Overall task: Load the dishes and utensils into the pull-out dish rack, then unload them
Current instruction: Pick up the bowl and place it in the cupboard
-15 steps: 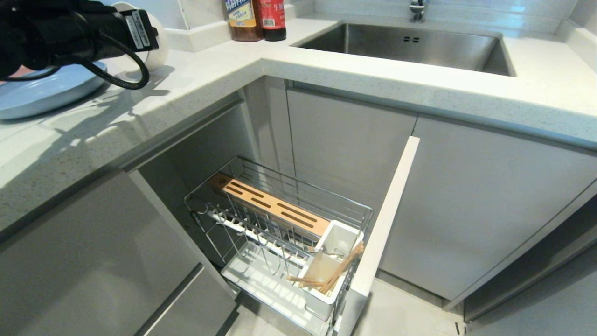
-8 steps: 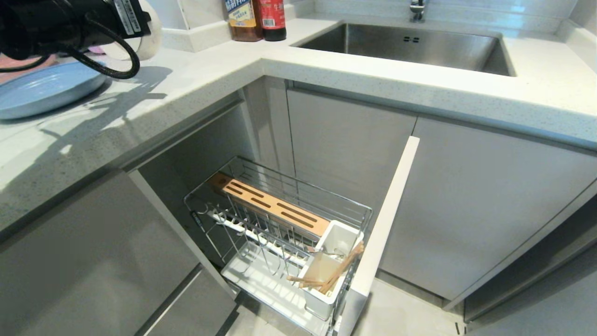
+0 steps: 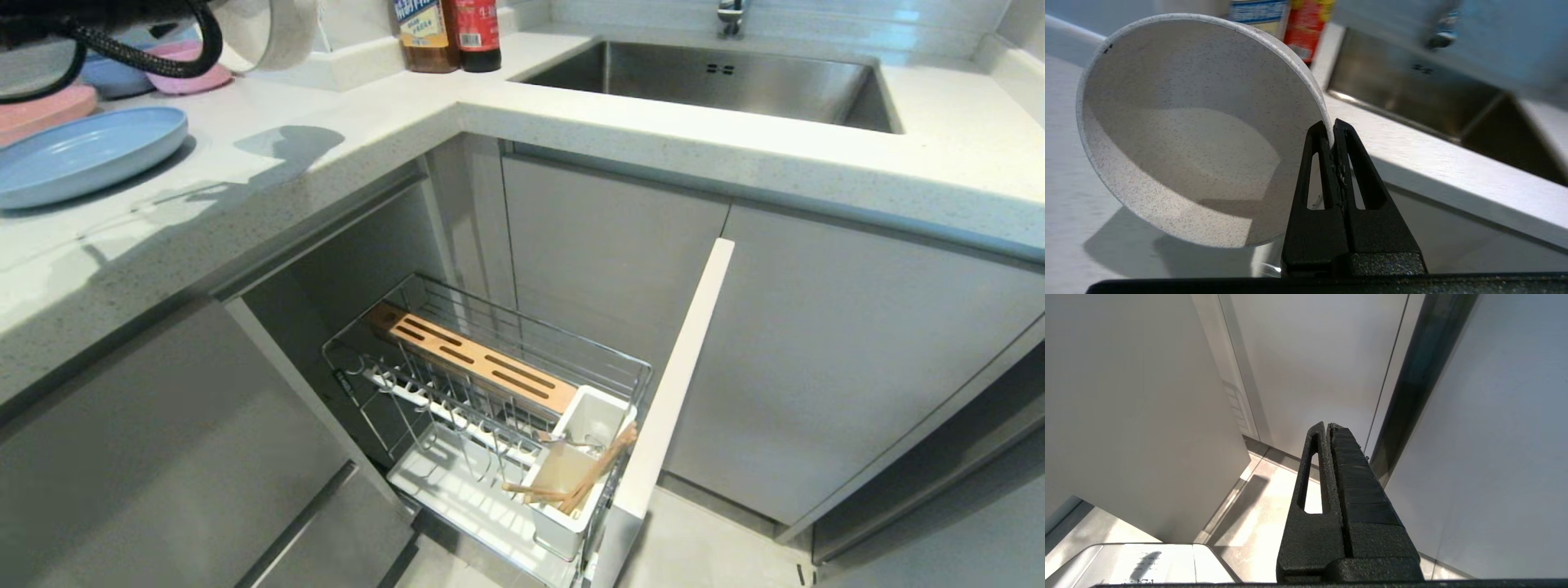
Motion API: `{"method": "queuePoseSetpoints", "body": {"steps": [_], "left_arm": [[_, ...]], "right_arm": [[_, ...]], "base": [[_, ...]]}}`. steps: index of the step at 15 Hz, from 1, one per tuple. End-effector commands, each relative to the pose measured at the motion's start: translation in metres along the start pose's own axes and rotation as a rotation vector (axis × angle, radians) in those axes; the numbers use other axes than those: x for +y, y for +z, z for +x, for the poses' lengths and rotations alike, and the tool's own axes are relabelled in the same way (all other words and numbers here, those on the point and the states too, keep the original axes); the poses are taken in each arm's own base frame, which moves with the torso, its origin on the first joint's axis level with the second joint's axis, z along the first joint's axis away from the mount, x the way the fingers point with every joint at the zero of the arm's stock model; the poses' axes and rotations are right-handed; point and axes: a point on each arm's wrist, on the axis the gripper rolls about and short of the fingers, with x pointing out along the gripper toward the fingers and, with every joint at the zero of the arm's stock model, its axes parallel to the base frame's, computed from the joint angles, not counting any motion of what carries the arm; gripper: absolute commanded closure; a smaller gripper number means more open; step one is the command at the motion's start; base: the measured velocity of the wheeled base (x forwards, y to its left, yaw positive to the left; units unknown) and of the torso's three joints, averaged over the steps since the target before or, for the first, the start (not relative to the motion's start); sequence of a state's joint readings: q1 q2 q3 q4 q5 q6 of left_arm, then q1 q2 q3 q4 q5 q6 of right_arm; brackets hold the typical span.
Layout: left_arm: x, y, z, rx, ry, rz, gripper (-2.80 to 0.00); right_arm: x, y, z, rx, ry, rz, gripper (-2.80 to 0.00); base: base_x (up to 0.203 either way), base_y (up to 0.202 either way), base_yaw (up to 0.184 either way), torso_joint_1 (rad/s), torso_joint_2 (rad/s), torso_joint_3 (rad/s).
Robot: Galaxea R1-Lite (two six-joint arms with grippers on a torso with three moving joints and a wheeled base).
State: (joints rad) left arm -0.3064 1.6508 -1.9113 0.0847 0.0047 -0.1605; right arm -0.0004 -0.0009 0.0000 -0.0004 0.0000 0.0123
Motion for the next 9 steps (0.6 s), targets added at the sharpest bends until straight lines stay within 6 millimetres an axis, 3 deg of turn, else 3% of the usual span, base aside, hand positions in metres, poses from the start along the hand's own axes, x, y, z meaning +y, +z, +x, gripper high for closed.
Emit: {"method": "queuePoseSetpoints", "body": {"steps": [1, 9], "left_arm": [[-0.016, 0.009, -0.018, -0.021, -0.06, -0.024, 0.0], [-0.087, -0.008, -0.061, 0.09, -0.369, -0.135, 0.0]], "right_arm": [[0.0, 0.0, 0.0, 0.001, 0.0, 0.0, 0.0], [0.0, 0.0, 0.0, 0.001, 0.0, 0.0, 0.0]], "base": [[0.0, 0.0, 0.0, 0.0, 0.0, 0.0], [0.0, 0.0, 0.0, 0.0, 0.0, 0.0]]}}
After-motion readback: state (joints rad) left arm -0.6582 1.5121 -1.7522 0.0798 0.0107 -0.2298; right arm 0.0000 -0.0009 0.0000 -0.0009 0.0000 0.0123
